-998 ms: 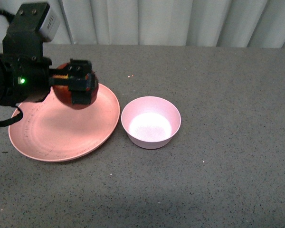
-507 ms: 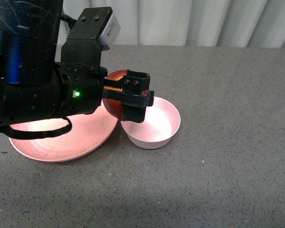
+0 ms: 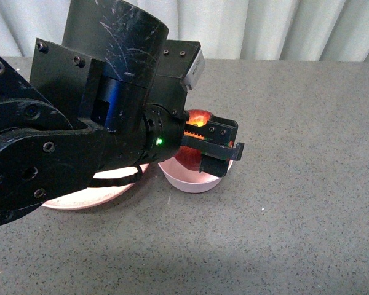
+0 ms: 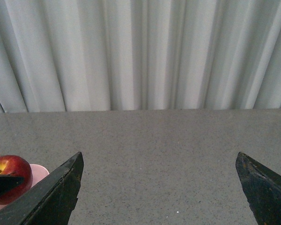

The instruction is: Move apple from plate to bowl

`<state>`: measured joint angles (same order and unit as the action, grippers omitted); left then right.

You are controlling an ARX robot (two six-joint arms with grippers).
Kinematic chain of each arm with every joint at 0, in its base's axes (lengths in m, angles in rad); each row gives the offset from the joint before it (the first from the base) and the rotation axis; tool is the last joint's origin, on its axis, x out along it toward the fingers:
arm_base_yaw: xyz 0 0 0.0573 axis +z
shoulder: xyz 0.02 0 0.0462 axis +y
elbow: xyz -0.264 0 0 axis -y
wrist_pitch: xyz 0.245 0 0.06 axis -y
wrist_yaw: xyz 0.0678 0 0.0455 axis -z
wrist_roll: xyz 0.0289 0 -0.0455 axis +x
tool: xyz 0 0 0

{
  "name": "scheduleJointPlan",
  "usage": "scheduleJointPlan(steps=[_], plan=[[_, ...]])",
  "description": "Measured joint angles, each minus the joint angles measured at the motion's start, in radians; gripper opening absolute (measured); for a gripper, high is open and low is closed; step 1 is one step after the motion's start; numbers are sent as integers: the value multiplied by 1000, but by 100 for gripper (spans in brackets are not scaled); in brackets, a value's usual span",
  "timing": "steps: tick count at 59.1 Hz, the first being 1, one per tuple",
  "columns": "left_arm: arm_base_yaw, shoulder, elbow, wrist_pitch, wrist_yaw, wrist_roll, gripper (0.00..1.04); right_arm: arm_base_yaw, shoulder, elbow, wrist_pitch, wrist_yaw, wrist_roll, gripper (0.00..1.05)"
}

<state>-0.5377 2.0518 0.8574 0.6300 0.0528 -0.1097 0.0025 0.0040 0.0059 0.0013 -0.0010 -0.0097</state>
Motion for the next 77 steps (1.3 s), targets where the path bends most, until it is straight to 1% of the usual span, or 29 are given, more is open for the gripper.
scheduleJointPlan(steps=[23, 33, 34, 40, 41, 42, 48, 62, 72, 77], plan=[[-27, 76, 46, -13, -34, 34, 80, 0, 0, 0, 0, 0, 0, 95], [-33, 91, 64, -33, -35, 36, 80, 0, 0, 0, 0, 0, 0, 95], [-33, 91, 65, -33, -35, 35, 81, 0, 0, 0, 0, 0, 0, 95], [-33, 91, 65, -32, -42, 37, 98, 0, 0, 0, 0, 0, 0, 95], [-33, 91, 65, -31, -43, 37, 99, 0, 0, 0, 0, 0, 0, 95], [-32, 91, 64, -24, -46, 38, 100, 0, 0, 0, 0, 0, 0, 95], [-27, 78, 58, -17, -58, 34, 98, 0, 0, 0, 0, 0, 0, 95], [8, -43, -41, 46, -98, 24, 98, 0, 0, 0, 0, 0, 0, 95], [59, -185, -167, 105, -132, -6, 98, 0, 0, 0, 0, 0, 0, 95], [95, -296, -261, 120, -155, -22, 98, 0, 0, 0, 0, 0, 0, 95]])
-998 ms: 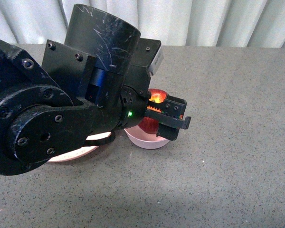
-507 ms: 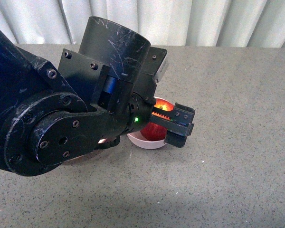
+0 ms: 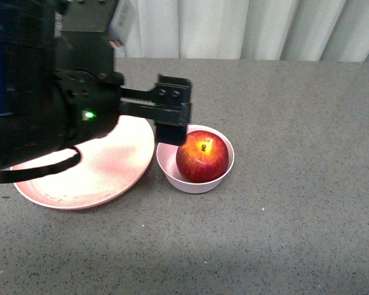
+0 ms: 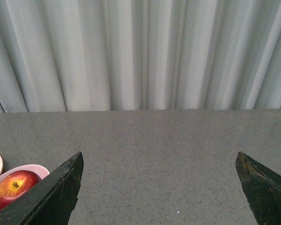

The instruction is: Move apple from plate to bowl

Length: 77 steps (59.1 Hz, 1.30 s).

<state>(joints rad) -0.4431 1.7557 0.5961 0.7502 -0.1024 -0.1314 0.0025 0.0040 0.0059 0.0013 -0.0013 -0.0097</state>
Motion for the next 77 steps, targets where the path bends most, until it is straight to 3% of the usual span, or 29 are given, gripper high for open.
scheduleJointPlan(steps=[10, 15, 19, 24, 45, 62, 67, 77], plan=[[55, -238, -174, -51, -8, -25, 98, 0, 0, 0, 0, 0, 0, 95], [71, -344, -257, -42, -107, -8, 95, 0, 0, 0, 0, 0, 0, 95], [93, -395, -361, 195, -206, 48, 82, 0, 0, 0, 0, 0, 0, 95], [135, -474, -423, 328, -199, 85, 68, 0, 0, 0, 0, 0, 0, 95], [275, -799, -545, 143, -58, 119, 4, 0, 0, 0, 0, 0, 0, 95], [341, -1025, -576, -46, 5, 124, 4, 0, 0, 0, 0, 0, 0, 95], [406, -1089, -576, -103, 90, 124, 4, 0, 0, 0, 0, 0, 0, 95], [439, -1207, -576, -208, 100, 124, 4, 0, 0, 0, 0, 0, 0, 95]])
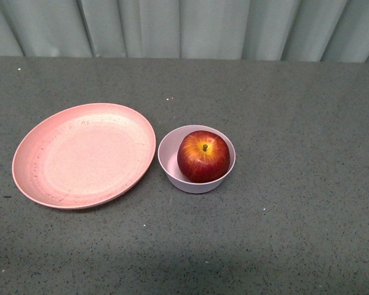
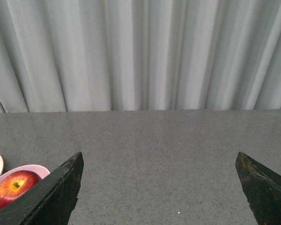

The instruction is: Move apple from plate to bowl

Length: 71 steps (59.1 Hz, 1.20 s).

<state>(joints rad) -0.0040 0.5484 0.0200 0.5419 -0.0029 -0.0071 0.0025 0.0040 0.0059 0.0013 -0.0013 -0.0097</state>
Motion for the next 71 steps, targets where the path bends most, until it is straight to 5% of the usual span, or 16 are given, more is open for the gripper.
scheduleJointPlan(steps=[65, 71], plan=[[1, -542, 0, -539, 3, 1, 4, 0, 0, 0, 0, 0, 0, 95], [2, -543, 0, -540, 3, 0, 21, 0, 0, 0, 0, 0, 0, 95]])
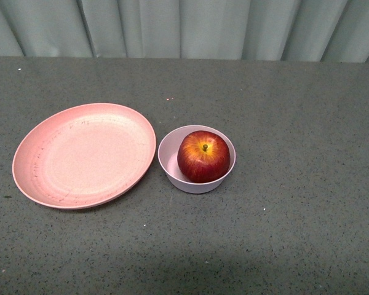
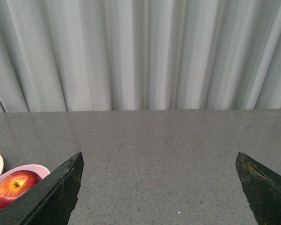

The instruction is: Move apple from plate to bowl

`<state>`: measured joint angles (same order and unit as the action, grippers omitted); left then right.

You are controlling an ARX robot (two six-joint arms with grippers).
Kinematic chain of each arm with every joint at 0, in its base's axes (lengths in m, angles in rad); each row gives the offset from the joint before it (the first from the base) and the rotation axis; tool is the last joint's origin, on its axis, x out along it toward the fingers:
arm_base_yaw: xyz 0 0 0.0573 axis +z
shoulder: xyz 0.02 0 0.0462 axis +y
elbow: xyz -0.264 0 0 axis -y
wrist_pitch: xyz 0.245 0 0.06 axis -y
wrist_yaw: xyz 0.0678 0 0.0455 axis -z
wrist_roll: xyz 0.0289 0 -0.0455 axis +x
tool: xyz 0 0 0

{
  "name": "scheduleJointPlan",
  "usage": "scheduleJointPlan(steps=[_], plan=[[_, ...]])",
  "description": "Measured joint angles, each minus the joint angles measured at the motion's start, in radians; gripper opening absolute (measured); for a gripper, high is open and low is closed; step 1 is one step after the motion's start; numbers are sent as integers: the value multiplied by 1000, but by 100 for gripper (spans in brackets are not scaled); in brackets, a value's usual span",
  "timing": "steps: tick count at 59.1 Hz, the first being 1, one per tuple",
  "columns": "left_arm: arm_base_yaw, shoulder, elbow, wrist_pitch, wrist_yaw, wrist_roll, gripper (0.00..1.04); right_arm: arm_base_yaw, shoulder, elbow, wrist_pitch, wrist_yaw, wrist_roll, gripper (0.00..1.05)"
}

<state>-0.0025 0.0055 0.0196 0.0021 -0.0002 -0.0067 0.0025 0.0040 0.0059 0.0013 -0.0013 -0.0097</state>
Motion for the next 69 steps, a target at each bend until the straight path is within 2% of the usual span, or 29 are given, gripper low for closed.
scheduleJointPlan(steps=[11, 24, 26, 30, 69], plan=[[0, 0, 0, 0, 0, 0, 59, 0, 0, 0, 0, 0, 0, 95], [0, 0, 0, 0, 0, 0, 97, 0, 0, 0, 0, 0, 0, 95], [0, 0, 0, 0, 0, 2, 100, 0, 0, 0, 0, 0, 0, 95], [0, 0, 0, 0, 0, 2, 97, 0, 0, 0, 0, 0, 0, 95], [0, 0, 0, 0, 0, 2, 98, 0, 0, 0, 0, 0, 0, 95]])
